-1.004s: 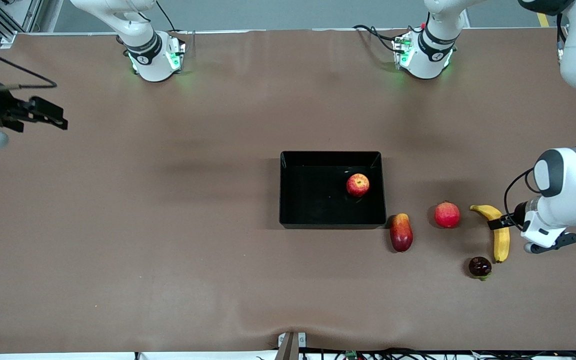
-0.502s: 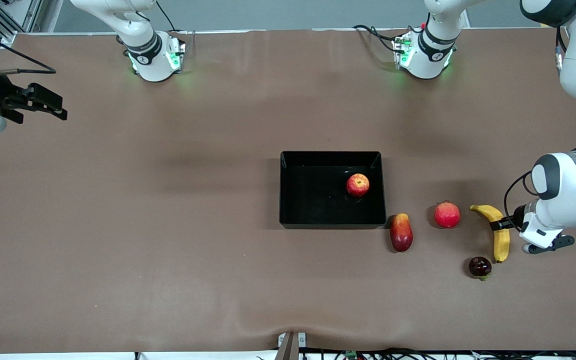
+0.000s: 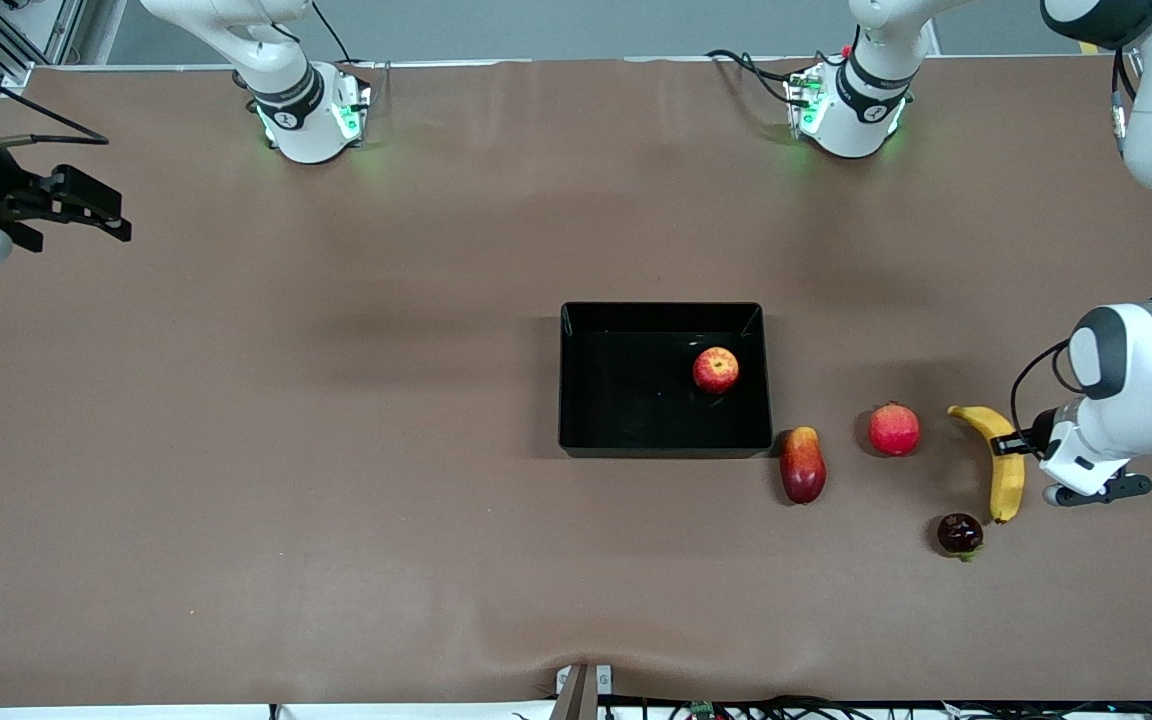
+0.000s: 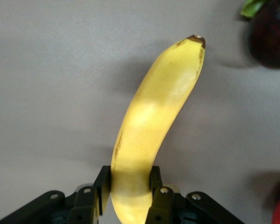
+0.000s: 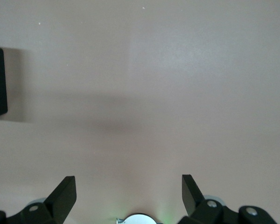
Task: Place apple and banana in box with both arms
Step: 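Lift the banana with the left gripper and carry it over the tray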
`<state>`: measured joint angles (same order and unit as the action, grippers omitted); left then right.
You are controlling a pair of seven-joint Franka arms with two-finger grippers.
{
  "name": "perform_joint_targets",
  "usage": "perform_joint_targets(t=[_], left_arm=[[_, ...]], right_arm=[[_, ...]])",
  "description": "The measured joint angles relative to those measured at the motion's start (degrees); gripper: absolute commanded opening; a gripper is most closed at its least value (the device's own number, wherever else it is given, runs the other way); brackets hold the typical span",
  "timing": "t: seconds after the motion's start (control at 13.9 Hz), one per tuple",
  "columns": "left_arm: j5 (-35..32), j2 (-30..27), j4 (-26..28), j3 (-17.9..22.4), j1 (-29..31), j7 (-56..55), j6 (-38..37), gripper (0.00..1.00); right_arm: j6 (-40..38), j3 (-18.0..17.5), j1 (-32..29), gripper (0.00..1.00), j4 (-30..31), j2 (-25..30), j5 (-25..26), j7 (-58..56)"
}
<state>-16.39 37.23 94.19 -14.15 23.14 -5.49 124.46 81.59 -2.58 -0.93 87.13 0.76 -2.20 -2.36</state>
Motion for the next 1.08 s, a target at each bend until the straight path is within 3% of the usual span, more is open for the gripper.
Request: perform_joint_targets(t=[0.36, 0.57, 0.86, 1.08], left_arm=[[7.47, -14.14, -1.22, -7.76, 0.29, 1.67, -17.36, 0.0], [11.89, -19.24, -0.49, -11.55, -0.19, -5.24, -23.44, 0.0], [13.78, -18.06, -0.25, -18.23, -1.2, -23.46, -22.76, 0.0], [13.91, -13.69, -4.58, -19.97, -9.19, -44.48, -20.97, 0.0]], right_arm=[[1.1, -0.18, 0.0, 1.0, 0.39, -0.03, -0.05, 1.87], [1.18, -0.22, 0.0, 1.0, 0.62, -0.06, -0.04, 1.91], [2.08, -0.11, 0.0, 1.0, 0.9, -0.16, -0.01, 1.98], [2.92, -0.01, -0.01, 1.0, 0.92, -0.17, -0.01, 2.02]])
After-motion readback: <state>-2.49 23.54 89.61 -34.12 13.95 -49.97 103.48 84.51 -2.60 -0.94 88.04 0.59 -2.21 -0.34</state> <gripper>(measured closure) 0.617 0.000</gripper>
